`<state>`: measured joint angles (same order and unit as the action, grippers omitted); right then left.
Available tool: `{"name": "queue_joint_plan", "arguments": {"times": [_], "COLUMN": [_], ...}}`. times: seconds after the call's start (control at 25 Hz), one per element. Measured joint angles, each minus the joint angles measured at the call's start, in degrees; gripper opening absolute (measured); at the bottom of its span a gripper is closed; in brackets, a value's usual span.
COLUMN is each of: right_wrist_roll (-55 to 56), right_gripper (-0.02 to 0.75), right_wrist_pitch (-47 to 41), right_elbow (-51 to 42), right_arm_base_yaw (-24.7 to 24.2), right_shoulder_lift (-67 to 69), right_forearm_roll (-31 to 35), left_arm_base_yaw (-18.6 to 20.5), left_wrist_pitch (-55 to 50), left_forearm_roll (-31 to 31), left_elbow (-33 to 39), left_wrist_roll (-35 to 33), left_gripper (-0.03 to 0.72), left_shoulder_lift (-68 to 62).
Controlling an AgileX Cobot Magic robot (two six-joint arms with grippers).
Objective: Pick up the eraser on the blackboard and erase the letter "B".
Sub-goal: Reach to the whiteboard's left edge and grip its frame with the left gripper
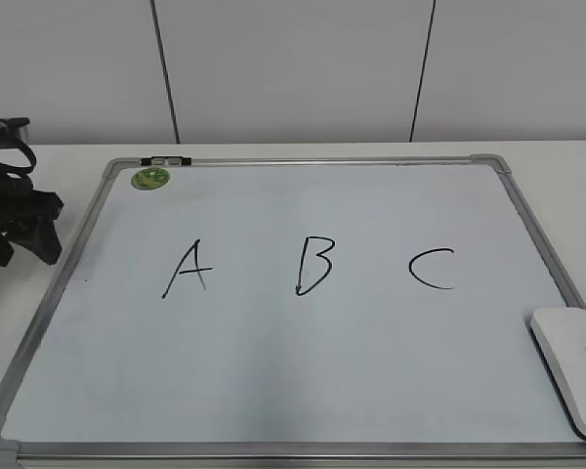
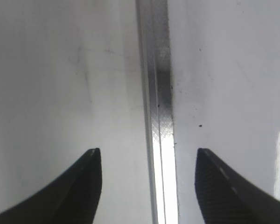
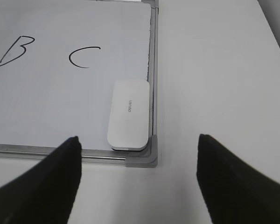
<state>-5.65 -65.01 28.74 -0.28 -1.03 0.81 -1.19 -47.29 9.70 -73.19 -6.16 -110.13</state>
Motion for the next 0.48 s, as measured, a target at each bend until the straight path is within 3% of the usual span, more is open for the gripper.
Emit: {"name": "queue_joint_plan", "arguments": {"times": [0.48], "right_wrist_roll": [0.0], "right_gripper": [0.591], "right_wrist_pitch": [0.0], "right_elbow": [0.0], "right_arm_base_yaw": [0.0], "right_shoulder_lift": [0.0], "right_forearm_roll": [0.0], "left_arm_base_yaw": [0.0], "left_wrist_pitch": [0.3], "left_forearm_roll": [0.8], "left_elbow": [-1.8], "left_wrist_roll": [-0.1], "left_gripper": [0.373], "left_shoulder_lift": [-3.6]}}
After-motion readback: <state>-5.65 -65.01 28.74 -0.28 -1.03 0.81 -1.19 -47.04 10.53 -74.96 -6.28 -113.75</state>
